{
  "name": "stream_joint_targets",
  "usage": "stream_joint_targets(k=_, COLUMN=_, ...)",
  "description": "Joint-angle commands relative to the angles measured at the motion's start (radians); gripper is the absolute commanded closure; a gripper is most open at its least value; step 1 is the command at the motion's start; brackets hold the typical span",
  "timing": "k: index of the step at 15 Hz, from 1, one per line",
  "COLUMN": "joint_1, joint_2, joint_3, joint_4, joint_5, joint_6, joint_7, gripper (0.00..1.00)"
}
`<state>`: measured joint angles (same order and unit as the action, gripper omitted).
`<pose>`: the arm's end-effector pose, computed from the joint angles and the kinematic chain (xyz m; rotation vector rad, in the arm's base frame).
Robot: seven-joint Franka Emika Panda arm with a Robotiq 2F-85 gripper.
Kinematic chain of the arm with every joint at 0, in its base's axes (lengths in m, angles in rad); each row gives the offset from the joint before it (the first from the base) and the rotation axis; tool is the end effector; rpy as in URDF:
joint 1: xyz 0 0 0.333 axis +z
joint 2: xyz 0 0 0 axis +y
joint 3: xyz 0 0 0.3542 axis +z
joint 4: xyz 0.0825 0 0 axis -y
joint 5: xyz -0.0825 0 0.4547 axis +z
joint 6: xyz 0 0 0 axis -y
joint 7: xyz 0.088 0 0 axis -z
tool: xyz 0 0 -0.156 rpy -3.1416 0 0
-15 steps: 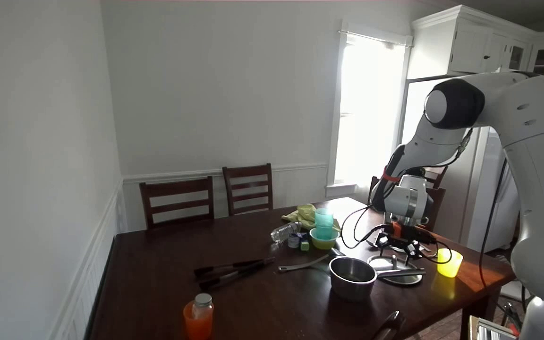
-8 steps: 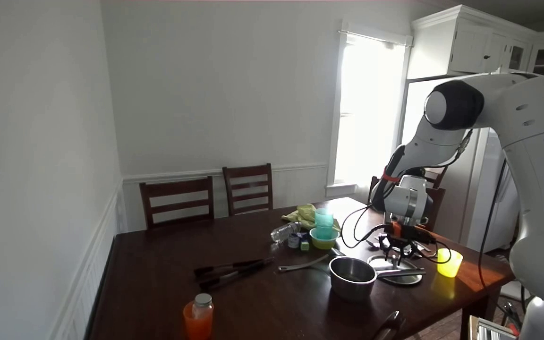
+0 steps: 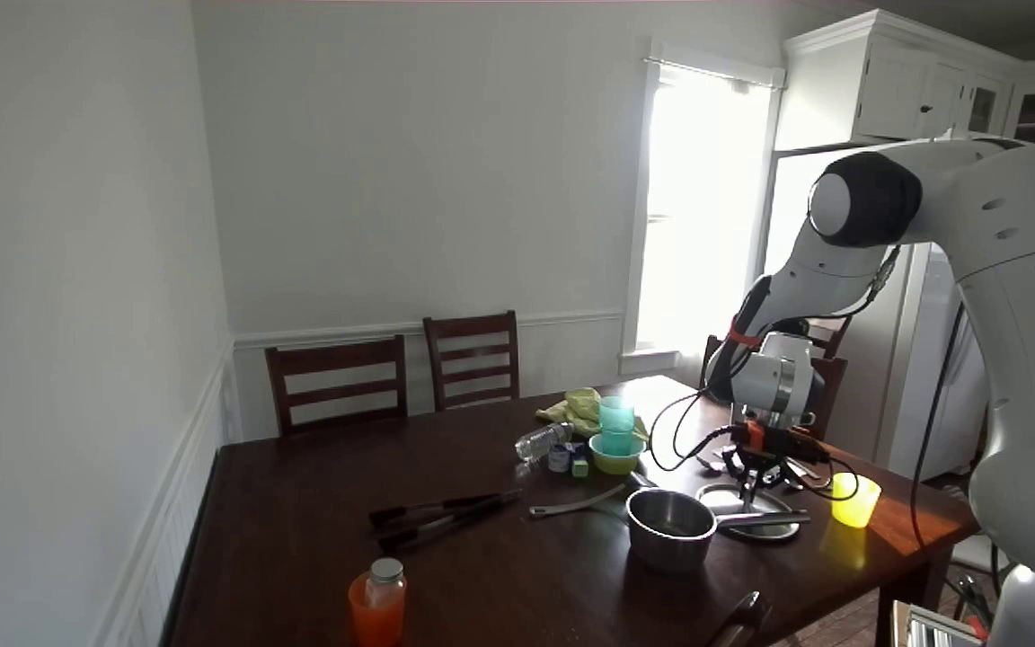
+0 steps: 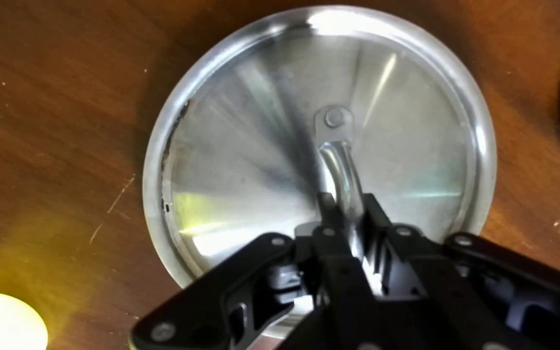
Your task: Put the silver lid on the silver pot
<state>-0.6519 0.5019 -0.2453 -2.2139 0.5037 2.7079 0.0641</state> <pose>0.3557 -0.4773 0.0765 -2.3552 1.9582 -0.1019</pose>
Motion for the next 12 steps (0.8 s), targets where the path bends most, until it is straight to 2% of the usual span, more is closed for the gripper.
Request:
stream_joint_targets(k=1, joint_1=0.005, joint_2=-0.101, joint_3=-0.015, joint_4=-0.040, joint_5=-0.034, joint_6=-0.026, joint_7=-0.014, gripper=0.96)
stream_joint_targets(k=6, joint_1=0.066, joint_2=-0.289, joint_3=-0.068, joint_4=-0.111, joint_5=-0.133, joint_6=-0.053, joint_7=-0.017, gripper=0.96)
stream_joint_targets(k=12, joint_1=0.183, joint_2=-0.483, joint_3=-0.092, joint_4=-0.154, joint_5=-0.225, joint_6=-0.169, joint_7=0.015, gripper=0.96)
